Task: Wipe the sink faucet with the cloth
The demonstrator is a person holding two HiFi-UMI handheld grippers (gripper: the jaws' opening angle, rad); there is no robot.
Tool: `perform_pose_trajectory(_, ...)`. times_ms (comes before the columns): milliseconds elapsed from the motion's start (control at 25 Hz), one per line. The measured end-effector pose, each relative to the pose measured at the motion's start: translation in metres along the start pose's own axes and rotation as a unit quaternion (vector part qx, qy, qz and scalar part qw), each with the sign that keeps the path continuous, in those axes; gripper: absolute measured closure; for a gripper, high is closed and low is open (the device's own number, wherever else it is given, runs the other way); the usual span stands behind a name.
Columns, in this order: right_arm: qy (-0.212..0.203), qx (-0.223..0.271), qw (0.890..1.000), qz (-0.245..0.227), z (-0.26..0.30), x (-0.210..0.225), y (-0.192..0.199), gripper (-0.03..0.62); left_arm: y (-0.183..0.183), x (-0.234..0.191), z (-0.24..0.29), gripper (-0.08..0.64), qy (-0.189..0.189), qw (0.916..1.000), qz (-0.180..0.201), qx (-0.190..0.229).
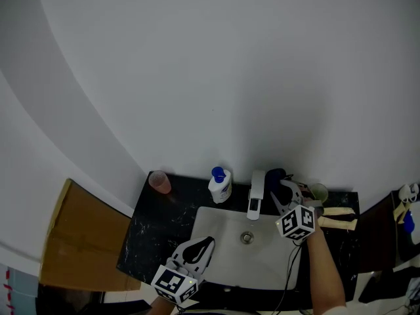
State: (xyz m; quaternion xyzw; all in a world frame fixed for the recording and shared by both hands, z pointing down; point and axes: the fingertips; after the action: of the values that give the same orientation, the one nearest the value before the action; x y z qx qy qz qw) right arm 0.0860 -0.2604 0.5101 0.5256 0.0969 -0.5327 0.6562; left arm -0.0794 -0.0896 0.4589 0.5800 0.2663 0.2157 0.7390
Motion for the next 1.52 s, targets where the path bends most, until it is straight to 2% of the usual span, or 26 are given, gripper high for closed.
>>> perform_pose_trajectory(200,-0.07,-0.065,0.995,-0.024,0.032,-0.064,0.045,0.485,-0.003,0.001,0.002,0.543,0.001,1.0,0.003,0.001)
perform_pose_trajectory(400,-0.108,-0.061,0.992,-0.017,0.05,-0.096,0.044,0.485,-0.005,0.0,-0.002,0.543,-0.004,1.0,0.004,0.006)
perform_pose_trajectory(480,-0.095,-0.05,0.994,-0.009,0.048,-0.088,0.04,0.485,-0.006,-0.002,-0.006,0.543,-0.01,0.9999,0.001,0.002)
perform_pose_trajectory(600,-0.051,-0.017,0.999,0.004,0.035,-0.057,0.021,0.485,-0.001,-0.005,-0.01,0.545,-0.012,0.9999,-0.001,-0.001)
perform_pose_trajectory(760,-0.003,0.031,0.999,-0.009,0.008,-0.015,-0.019,0.485,-0.002,0.0,-0.007,0.544,-0.004,1.0,-0.001,0.003)
perform_pose_trajectory(840,0.006,0.04,0.999,-0.027,-0.003,-0.006,-0.033,0.485,-0.006,0.005,-0.005,0.545,-0.001,1.0,0.001,0.004)
perform_pose_trajectory(960,0.004,0.044,0.999,-0.028,-0.015,-0.012,-0.037,0.485,-0.006,0.011,-0.004,0.543,0.008,0.9999,0.002,0.01)
perform_pose_trajectory(1280,0.021,0.039,0.994,0.096,-0.07,-0.062,-0.025,0.485,-0.008,0.013,-0.021,0.544,0.008,0.9996,0.007,0.025)
perform_pose_trajectory(1440,0.047,0.039,0.992,0.108,-0.113,-0.058,-0.037,0.485,-0.018,0.016,-0.024,0.544,0.018,0.9988,0.015,0.042)
perform_pose_trajectory(1520,0.046,0.038,0.992,0.111,-0.135,-0.061,-0.049,0.485,-0.019,0.019,-0.03,0.545,0.02,0.9986,0.012,0.047)
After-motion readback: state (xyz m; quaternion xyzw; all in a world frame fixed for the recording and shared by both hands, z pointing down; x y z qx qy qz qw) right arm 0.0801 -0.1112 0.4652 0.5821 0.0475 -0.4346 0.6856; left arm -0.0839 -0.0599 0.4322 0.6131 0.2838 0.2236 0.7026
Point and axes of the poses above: the fingertips, and each gripper's own axes: z forward along the fingers, x to its right, y out of its underside, and after that the axes turned 1 degree about y, right-handed
